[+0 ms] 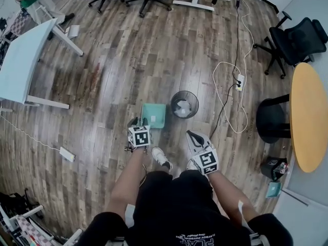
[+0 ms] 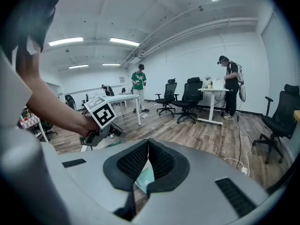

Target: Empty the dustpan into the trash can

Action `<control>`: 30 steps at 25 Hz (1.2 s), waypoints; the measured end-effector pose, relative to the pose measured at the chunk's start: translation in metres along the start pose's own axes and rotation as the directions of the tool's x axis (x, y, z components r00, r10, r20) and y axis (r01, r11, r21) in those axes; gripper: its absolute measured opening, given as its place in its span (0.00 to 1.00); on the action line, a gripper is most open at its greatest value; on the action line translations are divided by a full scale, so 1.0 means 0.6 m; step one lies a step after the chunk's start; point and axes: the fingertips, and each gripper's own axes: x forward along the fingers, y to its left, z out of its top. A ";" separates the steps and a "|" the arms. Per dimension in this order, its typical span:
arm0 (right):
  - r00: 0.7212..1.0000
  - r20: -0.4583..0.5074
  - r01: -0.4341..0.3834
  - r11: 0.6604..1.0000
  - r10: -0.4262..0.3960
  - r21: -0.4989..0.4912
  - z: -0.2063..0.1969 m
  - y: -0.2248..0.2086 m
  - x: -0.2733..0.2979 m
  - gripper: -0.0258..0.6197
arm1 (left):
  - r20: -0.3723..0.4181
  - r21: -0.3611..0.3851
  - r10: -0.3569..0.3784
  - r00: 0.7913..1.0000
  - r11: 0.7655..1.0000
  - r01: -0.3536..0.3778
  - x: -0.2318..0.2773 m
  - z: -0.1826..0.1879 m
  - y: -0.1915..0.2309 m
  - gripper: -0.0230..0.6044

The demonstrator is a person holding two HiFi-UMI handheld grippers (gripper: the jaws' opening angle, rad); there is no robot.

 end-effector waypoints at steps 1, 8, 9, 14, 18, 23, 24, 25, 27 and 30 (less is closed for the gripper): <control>1.000 0.001 -0.005 1.000 0.005 -0.005 0.000 0.001 -0.004 0.08 | 0.025 0.005 -0.003 1.000 1.000 0.003 -0.016 0.011 0.000 0.27; 0.998 0.064 -0.028 0.999 0.029 -0.022 0.036 0.012 -0.025 0.08 | 0.322 -0.183 -0.102 0.941 0.969 0.167 -0.165 0.101 -0.016 0.11; 0.997 0.076 -0.033 0.999 0.035 -0.026 0.044 0.016 -0.030 0.08 | 0.355 -0.177 -0.121 0.927 0.965 0.194 -0.189 0.109 -0.026 0.08; 0.984 0.163 -0.060 0.996 0.069 -0.058 0.112 0.041 -0.070 0.08 | 0.462 -0.027 -0.194 0.865 0.972 0.233 -0.306 0.139 -0.086 0.07; 0.965 0.246 -0.071 0.995 0.086 -0.072 0.164 0.052 -0.120 0.08 | 0.525 0.074 -0.226 0.820 0.973 0.220 -0.395 0.144 -0.137 0.07; 0.944 0.316 -0.063 0.993 0.091 -0.099 0.203 0.045 -0.171 0.08 | 0.581 0.209 -0.257 0.773 0.964 0.163 -0.471 0.148 -0.203 0.07; 0.943 0.324 -0.053 0.994 0.083 -0.098 0.207 0.043 -0.181 0.08 | 0.586 0.259 -0.254 0.770 0.959 0.119 -0.483 0.148 -0.214 0.07; 0.941 0.331 -0.045 0.994 0.075 -0.099 0.211 0.042 -0.193 0.08 | 0.591 0.308 -0.247 0.768 0.949 0.069 -0.495 0.147 -0.224 0.07; 0.934 0.350 -0.033 0.994 0.069 -0.107 0.219 0.041 -0.213 0.08 | 0.606 0.356 -0.233 0.761 0.935 0.003 -0.515 0.147 -0.234 0.07; 0.926 0.372 -0.018 0.993 0.061 -0.118 0.229 0.035 -0.237 0.08 | 0.625 0.337 -0.204 0.753 0.941 -0.025 -0.533 0.147 -0.236 0.07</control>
